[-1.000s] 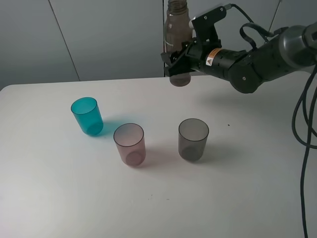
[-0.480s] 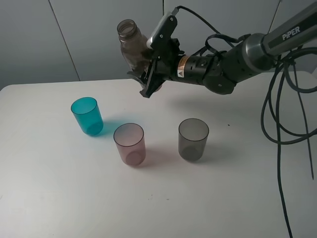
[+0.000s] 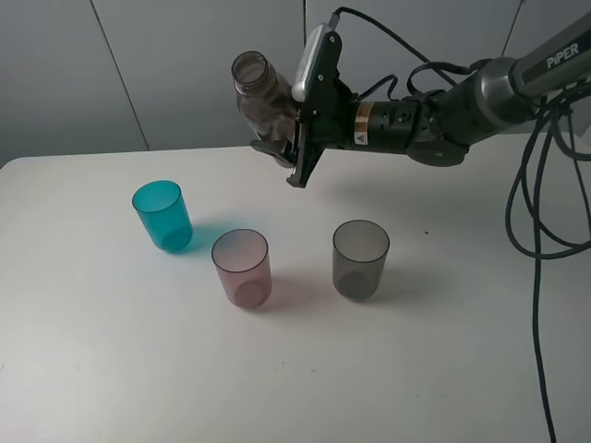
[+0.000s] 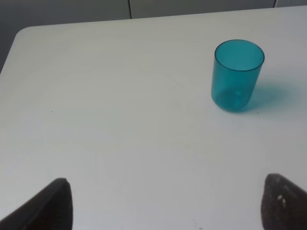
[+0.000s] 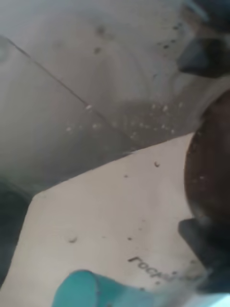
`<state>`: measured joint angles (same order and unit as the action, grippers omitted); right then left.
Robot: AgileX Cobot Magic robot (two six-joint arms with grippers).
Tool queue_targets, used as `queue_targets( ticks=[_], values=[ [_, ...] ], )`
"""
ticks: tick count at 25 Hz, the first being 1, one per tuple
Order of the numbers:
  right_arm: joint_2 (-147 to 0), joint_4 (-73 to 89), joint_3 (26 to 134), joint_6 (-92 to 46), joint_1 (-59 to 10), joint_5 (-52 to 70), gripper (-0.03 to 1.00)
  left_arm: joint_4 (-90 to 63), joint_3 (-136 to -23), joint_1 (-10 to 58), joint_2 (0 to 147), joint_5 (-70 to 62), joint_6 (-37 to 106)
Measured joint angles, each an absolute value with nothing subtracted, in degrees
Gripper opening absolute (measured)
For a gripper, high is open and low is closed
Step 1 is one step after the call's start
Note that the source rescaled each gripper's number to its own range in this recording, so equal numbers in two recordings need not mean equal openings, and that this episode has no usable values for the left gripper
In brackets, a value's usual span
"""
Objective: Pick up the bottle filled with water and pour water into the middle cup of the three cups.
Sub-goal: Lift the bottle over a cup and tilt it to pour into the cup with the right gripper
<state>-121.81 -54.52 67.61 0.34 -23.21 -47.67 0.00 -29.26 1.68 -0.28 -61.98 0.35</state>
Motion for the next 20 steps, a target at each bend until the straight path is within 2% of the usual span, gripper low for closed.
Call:
queue_targets(
  ticks=[10, 20],
  values=[
    [-121.8, -55.1, 67.6, -14.5, -23.2, -47.7, 0.00, 0.0, -29.3, 1.7, -0.3, -62.0, 0.3],
    [-121.8, -53.4, 67.6, -21.8, -25.0, -45.9, 0.00, 0.0, -29.3, 1.7, -0.3, -62.0, 0.3]
  ],
)
